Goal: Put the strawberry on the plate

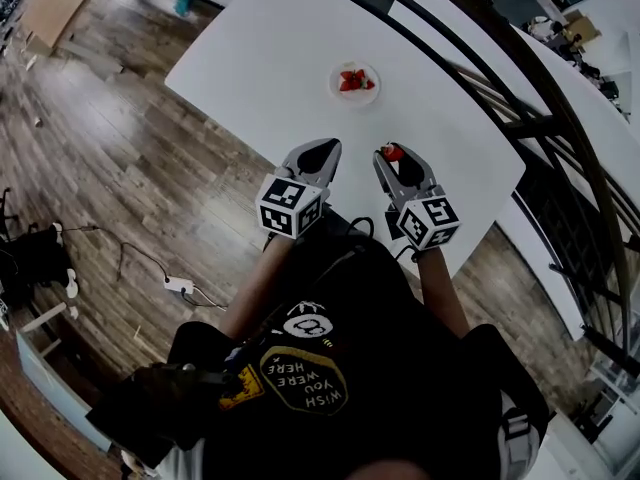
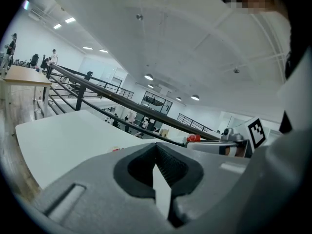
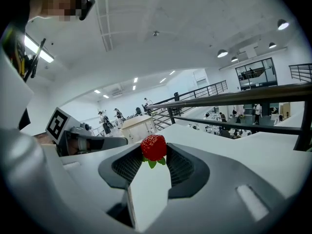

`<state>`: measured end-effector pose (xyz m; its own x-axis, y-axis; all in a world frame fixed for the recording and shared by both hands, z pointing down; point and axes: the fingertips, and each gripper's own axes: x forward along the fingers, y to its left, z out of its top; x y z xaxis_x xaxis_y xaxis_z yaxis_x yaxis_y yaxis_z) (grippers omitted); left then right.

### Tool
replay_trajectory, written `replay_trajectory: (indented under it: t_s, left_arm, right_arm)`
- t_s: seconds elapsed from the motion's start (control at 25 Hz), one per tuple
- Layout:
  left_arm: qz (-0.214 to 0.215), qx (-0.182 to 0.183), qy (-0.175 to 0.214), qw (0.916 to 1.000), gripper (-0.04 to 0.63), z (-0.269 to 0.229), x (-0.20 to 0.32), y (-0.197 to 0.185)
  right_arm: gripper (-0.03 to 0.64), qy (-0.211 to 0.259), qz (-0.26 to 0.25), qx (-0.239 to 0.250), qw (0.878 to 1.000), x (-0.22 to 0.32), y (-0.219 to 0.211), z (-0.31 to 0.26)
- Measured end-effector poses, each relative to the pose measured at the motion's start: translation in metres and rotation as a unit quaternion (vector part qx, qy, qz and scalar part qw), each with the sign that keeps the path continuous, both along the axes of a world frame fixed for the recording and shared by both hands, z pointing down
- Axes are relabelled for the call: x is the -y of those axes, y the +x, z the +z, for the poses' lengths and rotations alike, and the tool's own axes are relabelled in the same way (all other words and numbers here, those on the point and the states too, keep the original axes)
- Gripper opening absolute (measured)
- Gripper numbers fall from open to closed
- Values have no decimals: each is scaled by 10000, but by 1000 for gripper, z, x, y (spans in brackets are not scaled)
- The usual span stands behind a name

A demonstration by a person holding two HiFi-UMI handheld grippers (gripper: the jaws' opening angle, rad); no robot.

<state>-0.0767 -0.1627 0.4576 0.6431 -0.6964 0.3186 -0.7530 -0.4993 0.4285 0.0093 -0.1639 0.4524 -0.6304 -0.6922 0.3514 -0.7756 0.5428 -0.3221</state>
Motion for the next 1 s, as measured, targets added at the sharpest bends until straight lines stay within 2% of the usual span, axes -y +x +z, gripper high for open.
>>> replay_trajectory:
  t_s: [0.48, 1.0]
  left_arm:
    - [-85, 459, -66, 9989, 5, 14, 45, 18]
    - [96, 487, -401, 9980, 5, 60, 93, 6]
  right_arm:
    - [160, -56, -224, 168, 9996, 48, 16, 20]
    - [160, -207, 65, -32, 9998, 95, 13, 48]
